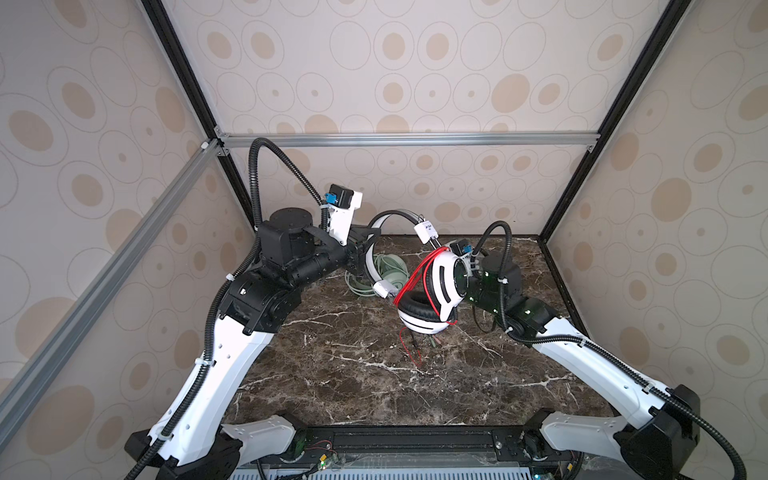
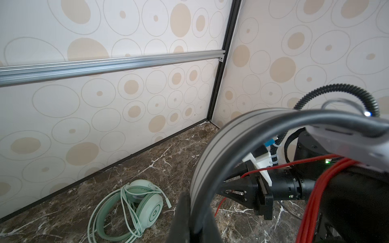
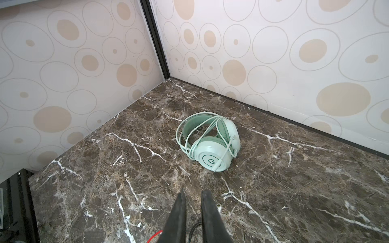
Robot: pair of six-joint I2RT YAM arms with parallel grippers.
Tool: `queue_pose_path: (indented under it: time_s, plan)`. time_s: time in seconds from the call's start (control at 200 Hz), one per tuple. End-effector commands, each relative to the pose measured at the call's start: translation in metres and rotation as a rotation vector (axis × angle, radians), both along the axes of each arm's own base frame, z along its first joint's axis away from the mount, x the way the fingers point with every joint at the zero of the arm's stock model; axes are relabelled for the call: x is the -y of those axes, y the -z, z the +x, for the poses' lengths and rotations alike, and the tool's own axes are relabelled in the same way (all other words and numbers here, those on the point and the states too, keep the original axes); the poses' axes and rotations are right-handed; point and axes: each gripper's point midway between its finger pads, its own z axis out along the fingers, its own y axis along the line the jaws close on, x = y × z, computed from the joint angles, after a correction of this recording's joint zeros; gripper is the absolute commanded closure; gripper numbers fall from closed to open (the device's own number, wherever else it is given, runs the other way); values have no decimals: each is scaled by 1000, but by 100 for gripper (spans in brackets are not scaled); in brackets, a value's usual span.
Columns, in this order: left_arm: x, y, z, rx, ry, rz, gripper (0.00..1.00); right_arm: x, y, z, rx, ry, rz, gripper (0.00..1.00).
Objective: Wrap the headphones
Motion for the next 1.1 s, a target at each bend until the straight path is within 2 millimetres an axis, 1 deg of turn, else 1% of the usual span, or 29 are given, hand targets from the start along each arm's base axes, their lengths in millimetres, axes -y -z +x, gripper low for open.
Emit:
queue_pose_path:
  time_s: [0.0,0.225,0.54,0.84,0.96,1.095]
  plan:
    - [-1,-64,-17,122,37,-159,100,2,-6,2,13,10,41,84]
    - [1,-84,-19,147,59,-219,100,-1,4,3,-9,10,52,84]
    - [7,-105,-17,170,85,-282,100,-5,17,6,-37,7,65,84]
    - [10,-133,-15,208,106,-343,100,-6,33,8,-61,16,76,84]
    - [12,-141,-15,216,116,-369,100,-8,39,9,-72,16,80,84]
    - [12,-146,-14,222,117,-389,100,-10,40,10,-72,12,97,84]
